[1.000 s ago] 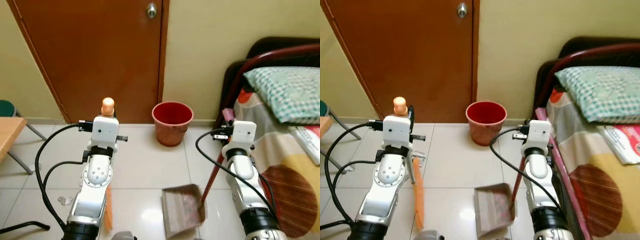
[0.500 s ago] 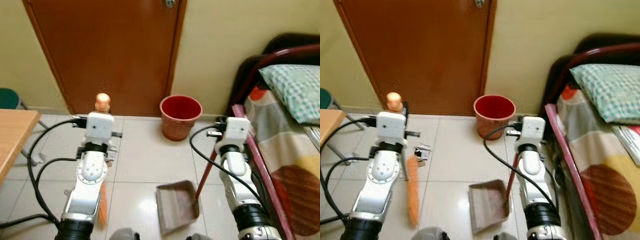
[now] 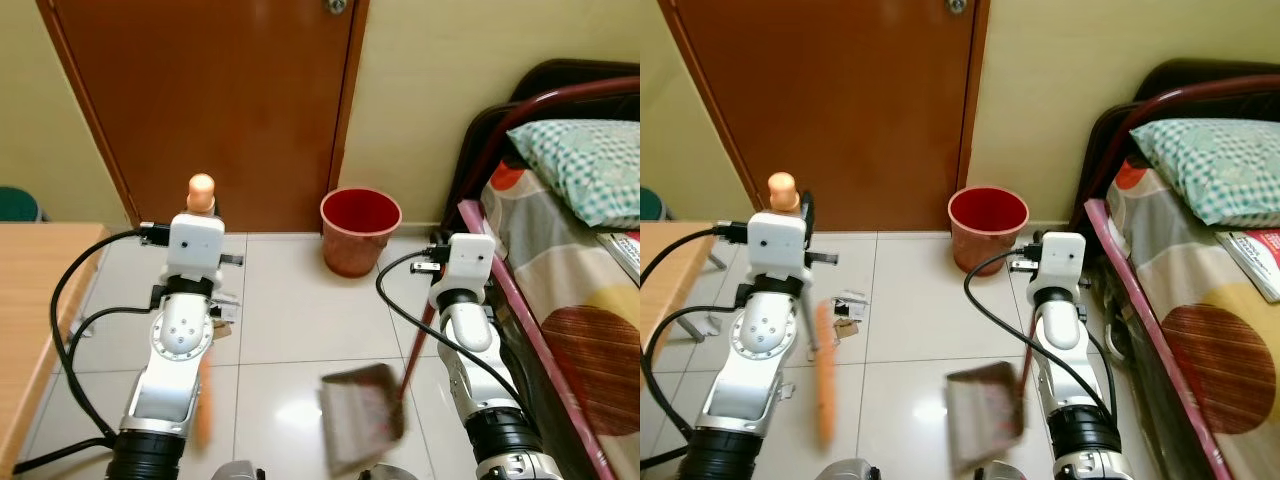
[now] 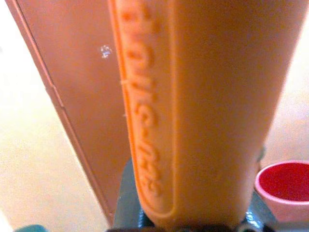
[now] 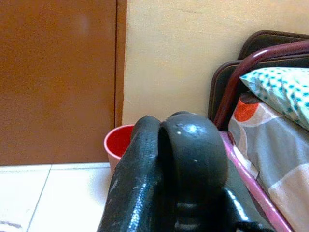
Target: Sweep floor
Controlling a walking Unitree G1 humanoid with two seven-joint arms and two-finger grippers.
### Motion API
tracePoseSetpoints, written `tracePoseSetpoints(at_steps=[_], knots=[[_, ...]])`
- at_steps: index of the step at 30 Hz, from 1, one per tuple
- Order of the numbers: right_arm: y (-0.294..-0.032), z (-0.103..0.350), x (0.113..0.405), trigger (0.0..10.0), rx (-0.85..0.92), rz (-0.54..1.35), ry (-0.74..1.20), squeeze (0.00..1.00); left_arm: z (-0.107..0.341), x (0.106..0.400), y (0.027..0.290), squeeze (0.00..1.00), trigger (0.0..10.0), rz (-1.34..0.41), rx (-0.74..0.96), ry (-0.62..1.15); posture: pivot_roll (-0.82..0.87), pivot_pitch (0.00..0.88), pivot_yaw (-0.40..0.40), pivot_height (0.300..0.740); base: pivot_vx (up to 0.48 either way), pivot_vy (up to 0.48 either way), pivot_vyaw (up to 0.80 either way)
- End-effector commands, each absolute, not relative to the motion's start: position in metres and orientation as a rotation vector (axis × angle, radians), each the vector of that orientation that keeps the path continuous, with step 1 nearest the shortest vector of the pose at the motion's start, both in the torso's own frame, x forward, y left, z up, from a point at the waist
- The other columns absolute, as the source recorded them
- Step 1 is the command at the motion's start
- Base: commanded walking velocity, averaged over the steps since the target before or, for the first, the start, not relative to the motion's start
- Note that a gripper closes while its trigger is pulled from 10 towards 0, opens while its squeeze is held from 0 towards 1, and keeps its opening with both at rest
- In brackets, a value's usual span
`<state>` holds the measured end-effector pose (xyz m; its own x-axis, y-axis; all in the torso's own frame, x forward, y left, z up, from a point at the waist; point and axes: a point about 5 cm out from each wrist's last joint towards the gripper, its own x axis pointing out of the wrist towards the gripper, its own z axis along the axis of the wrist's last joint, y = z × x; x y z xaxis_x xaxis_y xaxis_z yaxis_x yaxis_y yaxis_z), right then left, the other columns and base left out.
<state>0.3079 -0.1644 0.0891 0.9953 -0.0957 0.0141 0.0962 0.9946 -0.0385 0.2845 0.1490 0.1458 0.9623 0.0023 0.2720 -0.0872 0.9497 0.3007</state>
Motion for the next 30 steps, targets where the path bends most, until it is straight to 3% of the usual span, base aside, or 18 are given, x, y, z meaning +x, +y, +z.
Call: tracePoseSetpoints(at_steps=[1,18,26,30], knots=[[-0.174,0.098,0.31,10.0,-0.036,-0.127,-0.051,0.0,0.16,0.285,0.14,0.0,10.0,0.024,0.329,-0.348,0.03,0.0,-0.017,0.74,0.0,0.405,0.0],[-0.175,0.1,0.31,10.0,-0.035,-0.127,-0.051,0.0,0.161,0.295,0.151,0.0,10.0,0.029,0.347,-0.354,0.02,0.003,-0.022,0.74,0.0,0.019,0.0],[-0.174,0.102,0.31,10.0,-0.041,-0.112,-0.049,0.0,0.154,0.316,0.166,0.0,10.0,0.109,0.332,-0.318,0.0,0.038,-0.033,0.74,0.0,0.0,0.0],[-0.187,0.106,0.307,10.0,-0.056,-0.117,-0.05,0.0,0.151,0.329,0.173,0.0,10.0,0.138,0.345,-0.299,-0.05,0.071,-0.039,0.74,0.0,0.0,0.0]])
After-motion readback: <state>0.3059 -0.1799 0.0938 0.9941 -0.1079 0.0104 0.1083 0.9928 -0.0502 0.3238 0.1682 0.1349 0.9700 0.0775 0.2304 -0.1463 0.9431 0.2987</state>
